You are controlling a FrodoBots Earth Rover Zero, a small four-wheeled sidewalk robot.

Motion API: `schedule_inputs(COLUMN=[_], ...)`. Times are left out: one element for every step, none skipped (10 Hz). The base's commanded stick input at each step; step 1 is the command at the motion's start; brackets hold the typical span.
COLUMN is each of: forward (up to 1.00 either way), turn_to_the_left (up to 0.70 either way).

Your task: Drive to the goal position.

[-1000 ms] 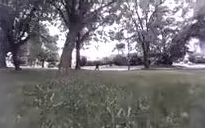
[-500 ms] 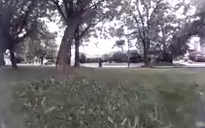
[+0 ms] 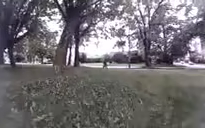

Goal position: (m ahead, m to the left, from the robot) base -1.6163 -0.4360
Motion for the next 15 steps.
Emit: schedule_inputs(forward=[0.50, 0.50, 0.50, 0.50, 0.50, 0.50, 0.50, 0.50, 0.50, 0.50, 0.50, 0.50, 0.50, 0.50, 0.50], turn_to_the_left=[0.00, 0.00, 0.00, 0.00, 0.00, 0.00, 0.00, 0.00, 0.00, 0.00, 0.00, 0.00, 0.00, 0.00, 0.00])
